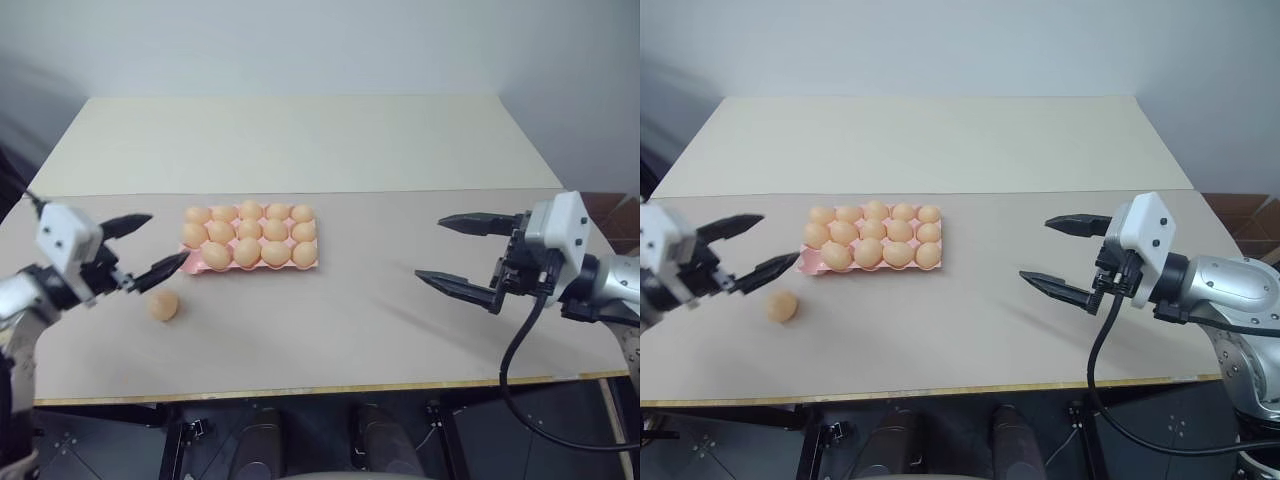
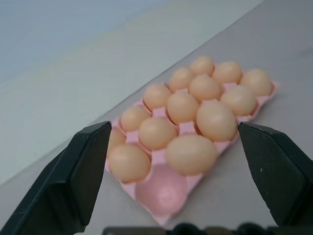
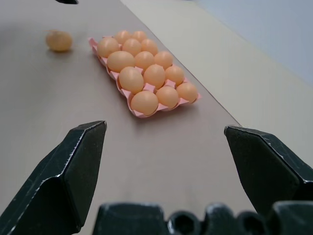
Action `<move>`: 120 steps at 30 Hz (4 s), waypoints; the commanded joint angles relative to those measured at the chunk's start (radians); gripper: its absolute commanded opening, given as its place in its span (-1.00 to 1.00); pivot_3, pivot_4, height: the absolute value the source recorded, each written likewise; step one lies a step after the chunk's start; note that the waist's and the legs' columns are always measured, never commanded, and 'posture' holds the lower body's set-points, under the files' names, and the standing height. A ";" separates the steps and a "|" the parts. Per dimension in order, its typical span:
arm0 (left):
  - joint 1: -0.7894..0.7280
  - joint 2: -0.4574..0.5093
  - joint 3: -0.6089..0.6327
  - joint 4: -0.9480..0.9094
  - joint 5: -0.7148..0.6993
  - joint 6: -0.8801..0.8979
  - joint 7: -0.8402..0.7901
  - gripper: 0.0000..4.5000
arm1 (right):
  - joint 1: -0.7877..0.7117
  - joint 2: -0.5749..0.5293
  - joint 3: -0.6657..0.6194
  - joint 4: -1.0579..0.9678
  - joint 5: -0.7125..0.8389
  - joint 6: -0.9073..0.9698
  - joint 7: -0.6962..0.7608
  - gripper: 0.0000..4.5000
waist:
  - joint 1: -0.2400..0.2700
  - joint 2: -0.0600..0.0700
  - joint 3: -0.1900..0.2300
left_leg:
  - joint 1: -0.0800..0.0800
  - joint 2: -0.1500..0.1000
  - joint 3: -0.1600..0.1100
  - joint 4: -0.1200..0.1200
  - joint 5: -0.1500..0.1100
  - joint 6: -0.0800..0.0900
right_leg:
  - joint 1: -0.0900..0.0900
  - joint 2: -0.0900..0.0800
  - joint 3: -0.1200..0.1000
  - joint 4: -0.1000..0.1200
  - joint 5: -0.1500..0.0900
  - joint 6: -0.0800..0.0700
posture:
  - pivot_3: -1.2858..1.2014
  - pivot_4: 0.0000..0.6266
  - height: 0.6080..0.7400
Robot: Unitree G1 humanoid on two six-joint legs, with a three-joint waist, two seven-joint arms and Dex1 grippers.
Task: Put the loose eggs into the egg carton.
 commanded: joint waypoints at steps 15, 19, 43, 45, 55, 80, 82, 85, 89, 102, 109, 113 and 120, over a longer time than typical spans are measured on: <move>0.253 -0.087 0.147 -0.199 -0.061 0.051 0.104 0.99 | -0.031 -0.014 0.006 0.026 -0.007 -0.034 0.044 1.00 | 0.009 0.000 0.000 | 0.000 0.000 0.001 0.001 0.000 0.000 | 0.000 0.000 0.000 0.000 -0.002 -0.004 | 0.03 -0.52 1.00; 0.255 -0.022 0.110 -0.182 0.001 0.190 0.197 0.99 | -0.024 -0.011 0.004 0.022 -0.010 -0.037 0.043 1.00 | 0.010 0.000 0.000 | 0.001 0.000 0.000 0.001 0.000 0.000 | 0.000 0.000 0.000 0.000 -0.002 -0.004 | 0.03 -0.52 1.00; 0.035 -0.028 -0.138 -0.139 0.010 0.566 0.440 0.07 | 0.011 -0.014 -0.038 -0.031 0.007 -0.028 0.024 1.00 | 0.012 -0.001 0.000 | 0.002 0.000 0.000 0.001 0.000 0.000 | 0.000 0.000 0.001 0.001 -0.002 -0.005 | 0.03 -0.52 1.00; 0.030 -0.021 -0.142 -0.137 0.020 0.539 0.427 -0.07 | 0.012 -0.013 -0.037 -0.031 0.006 -0.028 0.022 1.00 | 0.012 -0.001 0.000 | 0.001 0.000 0.000 0.001 0.000 0.000 | 0.000 0.000 0.000 0.001 -0.002 -0.005 | 0.03 -0.52 1.00; -0.001 0.008 -0.110 -0.160 -0.012 0.438 0.316 -0.07 | 0.046 -0.015 -0.059 -0.060 0.014 -0.022 0.011 1.00 | 0.012 -0.001 0.000 | 0.000 0.000 0.000 0.001 0.000 0.000 | 0.000 0.000 0.000 0.000 -0.002 -0.005 | 0.03 -0.52 1.00; -0.248 0.008 -0.260 0.015 0.104 0.410 0.376 0.48 | 0.086 -0.028 -0.098 -0.101 0.032 -0.009 -0.019 1.00 | 0.012 -0.001 0.000 | 0.000 -0.001 0.000 0.001 0.000 0.000 | 0.000 0.000 0.000 0.000 -0.001 -0.003 | 0.03 -0.52 1.00; -0.247 0.007 -0.254 0.008 0.105 0.412 0.383 0.73 | 0.083 -0.028 -0.096 -0.098 0.032 -0.010 -0.018 1.00 | 0.012 -0.001 0.000 | 0.000 -0.001 0.000 0.001 0.000 0.000 | 0.000 0.000 0.000 0.000 -0.001 -0.003 | 0.03 -0.52 1.00; -0.234 0.001 -0.228 -0.025 0.095 0.370 0.370 0.99 | 0.078 -0.029 -0.093 -0.090 0.032 -0.011 -0.016 1.00 | 0.011 -0.001 0.000 | 0.000 -0.001 0.000 0.001 0.000 0.000 | 0.000 0.000 0.000 0.000 0.000 -0.002 | 0.03 -0.52 1.00; -0.239 0.007 -0.214 -0.042 0.080 0.385 0.361 0.99 | 0.071 -0.028 -0.085 -0.081 0.029 -0.015 -0.012 1.00 | 0.012 -0.001 0.000 | 0.000 -0.001 0.000 0.001 0.000 0.000 | 0.000 0.000 0.000 0.000 0.000 -0.002 | 0.03 -0.52 1.00; -0.053 0.085 -0.057 -0.131 0.011 0.398 0.235 0.99 | 0.070 -0.018 -0.064 -0.077 0.030 -0.017 -0.008 1.00 | 0.012 -0.001 0.000 | 0.000 0.000 0.000 0.001 0.000 0.000 | 0.000 0.000 0.000 0.000 -0.002 -0.004 | 0.03 -0.52 1.00; 0.071 0.099 -0.066 -0.201 -0.014 0.472 0.233 0.99 | 0.067 -0.019 -0.063 -0.078 0.036 -0.015 -0.003 1.00 | 0.011 -0.001 0.000 | 0.000 0.000 0.001 0.001 0.000 0.000 | 0.000 -0.001 0.001 -0.001 -0.002 -0.004 | 0.03 -0.52 1.00; 0.100 0.076 -0.076 -0.221 -0.002 0.489 0.264 0.99 | 0.071 -0.028 -0.076 -0.082 0.046 -0.010 0.000 1.00 | 0.013 -0.001 0.000 | 0.000 0.000 0.001 0.001 0.000 0.000 | 0.000 0.000 0.000 -0.001 -0.002 -0.004 | 0.03 -0.52 1.00; 0.146 0.069 -0.081 -0.234 0.011 0.523 0.294 0.99 | 0.069 -0.042 -0.083 -0.079 0.057 -0.006 0.001 1.00 | 0.011 -0.001 0.000 | 0.001 0.000 0.001 0.001 0.000 0.000 | 0.000 0.000 0.000 -0.001 -0.002 -0.004 | 0.03 -0.52 1.00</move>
